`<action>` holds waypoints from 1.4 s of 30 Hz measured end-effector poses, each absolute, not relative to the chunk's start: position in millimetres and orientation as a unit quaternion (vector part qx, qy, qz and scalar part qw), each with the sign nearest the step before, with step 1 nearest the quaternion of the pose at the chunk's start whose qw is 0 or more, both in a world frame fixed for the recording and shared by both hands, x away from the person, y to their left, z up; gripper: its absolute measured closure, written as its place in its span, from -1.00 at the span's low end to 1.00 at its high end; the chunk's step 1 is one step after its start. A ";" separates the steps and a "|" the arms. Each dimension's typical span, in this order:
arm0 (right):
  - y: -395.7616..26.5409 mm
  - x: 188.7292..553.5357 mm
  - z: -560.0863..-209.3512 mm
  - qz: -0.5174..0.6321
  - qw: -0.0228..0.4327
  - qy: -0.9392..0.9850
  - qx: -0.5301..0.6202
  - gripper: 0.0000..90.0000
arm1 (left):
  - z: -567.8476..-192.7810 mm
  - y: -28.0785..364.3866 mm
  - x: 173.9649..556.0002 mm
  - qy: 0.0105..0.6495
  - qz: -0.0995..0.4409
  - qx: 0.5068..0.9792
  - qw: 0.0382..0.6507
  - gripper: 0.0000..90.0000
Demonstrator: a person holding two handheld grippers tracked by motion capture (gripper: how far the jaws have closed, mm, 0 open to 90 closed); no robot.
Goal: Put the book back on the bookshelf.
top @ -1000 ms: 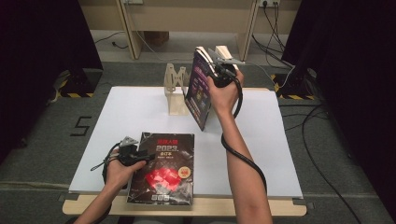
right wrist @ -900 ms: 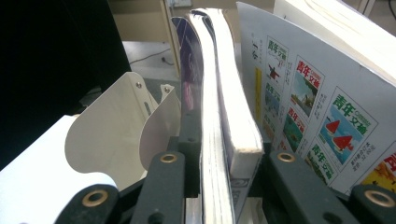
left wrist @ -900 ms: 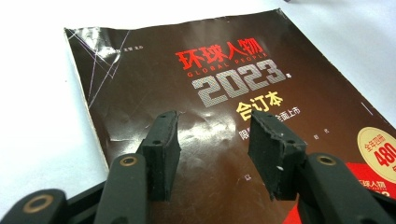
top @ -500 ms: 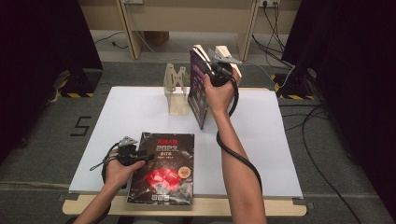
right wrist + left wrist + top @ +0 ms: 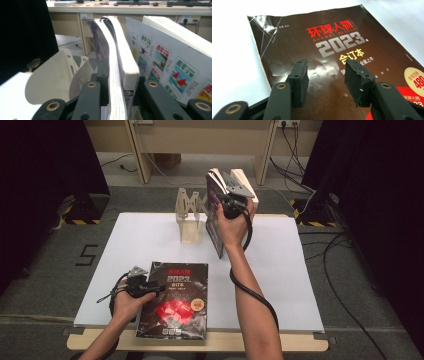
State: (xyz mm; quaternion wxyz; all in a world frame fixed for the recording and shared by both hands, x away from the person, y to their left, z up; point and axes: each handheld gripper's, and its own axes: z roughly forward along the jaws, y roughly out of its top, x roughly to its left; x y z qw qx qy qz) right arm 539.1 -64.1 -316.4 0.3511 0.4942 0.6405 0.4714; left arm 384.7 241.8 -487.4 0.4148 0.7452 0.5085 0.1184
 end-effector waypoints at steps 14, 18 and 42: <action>-68.7 527.7 -320.5 0.460 0.347 0.649 0.497 0.43 | -486.7 241.1 383.3 0.509 0.121 0.744 0.415 0.17; -71.9 527.4 -319.7 0.463 0.337 0.645 0.506 0.39 | -486.1 241.7 383.2 0.510 0.120 0.743 0.416 0.17; -83.3 512.5 -325.6 0.479 0.309 0.640 0.516 0.22 | -484.8 242.8 382.3 0.511 0.123 0.742 0.417 0.15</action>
